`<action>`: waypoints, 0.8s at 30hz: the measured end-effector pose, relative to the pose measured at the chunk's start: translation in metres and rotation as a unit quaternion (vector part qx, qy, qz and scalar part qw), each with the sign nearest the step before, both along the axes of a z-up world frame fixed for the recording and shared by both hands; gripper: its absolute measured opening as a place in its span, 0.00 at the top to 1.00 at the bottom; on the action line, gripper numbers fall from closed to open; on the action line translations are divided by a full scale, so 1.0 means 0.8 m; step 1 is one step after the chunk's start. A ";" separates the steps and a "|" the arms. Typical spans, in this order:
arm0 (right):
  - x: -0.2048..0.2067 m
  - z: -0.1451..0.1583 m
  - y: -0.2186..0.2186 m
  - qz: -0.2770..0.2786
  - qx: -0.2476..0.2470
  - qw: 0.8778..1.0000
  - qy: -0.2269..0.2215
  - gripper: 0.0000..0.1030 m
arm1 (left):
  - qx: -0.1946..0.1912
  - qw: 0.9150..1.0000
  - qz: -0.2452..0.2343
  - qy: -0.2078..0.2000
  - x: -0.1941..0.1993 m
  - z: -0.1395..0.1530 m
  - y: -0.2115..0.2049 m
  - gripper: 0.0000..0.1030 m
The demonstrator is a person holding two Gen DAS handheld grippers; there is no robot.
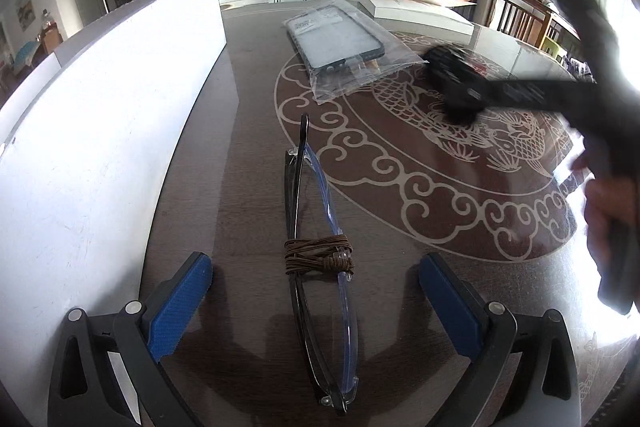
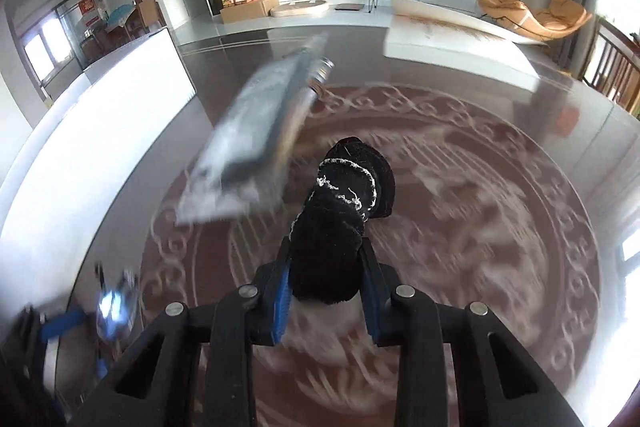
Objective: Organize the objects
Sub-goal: 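Grasp the black pouch with the right tool and lift it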
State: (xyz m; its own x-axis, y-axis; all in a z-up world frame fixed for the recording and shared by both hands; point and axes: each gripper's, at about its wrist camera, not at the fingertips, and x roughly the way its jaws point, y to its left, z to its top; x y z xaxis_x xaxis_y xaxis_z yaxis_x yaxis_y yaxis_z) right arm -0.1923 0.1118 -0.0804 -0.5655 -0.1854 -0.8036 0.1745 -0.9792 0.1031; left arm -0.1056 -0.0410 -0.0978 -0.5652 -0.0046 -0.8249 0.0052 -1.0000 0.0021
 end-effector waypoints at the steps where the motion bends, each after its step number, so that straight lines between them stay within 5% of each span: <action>1: 0.022 0.000 0.013 -0.007 0.001 1.000 0.000 0.71 | 0.000 1.000 0.000 0.000 0.000 0.000 0.000 0.00; 12: 0.223 0.000 0.069 -0.046 -0.015 0.998 0.032 0.68 | 0.000 1.000 0.000 0.000 0.000 0.000 0.000 0.00; 13: 0.229 -0.001 0.068 -0.051 -0.010 0.998 0.036 0.61 | 0.000 1.000 0.000 0.000 0.000 0.000 0.000 0.00; 16: 0.220 -0.006 0.066 -0.066 -0.003 0.998 0.023 0.18 | 0.000 1.000 0.000 0.000 0.000 0.000 0.000 0.00; 21: 0.202 -0.013 0.066 -0.084 -0.009 0.996 0.023 0.06 | 0.000 1.000 0.000 0.000 -0.001 0.000 0.000 0.00; 24: 0.197 -0.019 0.052 -0.081 0.031 0.996 0.020 0.03 | 0.000 1.000 0.001 0.000 0.000 0.000 0.000 0.00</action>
State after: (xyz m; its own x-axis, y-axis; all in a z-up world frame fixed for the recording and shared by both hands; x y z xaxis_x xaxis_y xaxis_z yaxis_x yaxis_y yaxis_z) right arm -0.0345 0.1535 -0.0952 -0.6158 -0.0401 -0.7869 0.0158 -0.9991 0.0386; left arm -0.1058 -0.0412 -0.0979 -0.5656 -0.0052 -0.8246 0.0063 -1.0000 0.0019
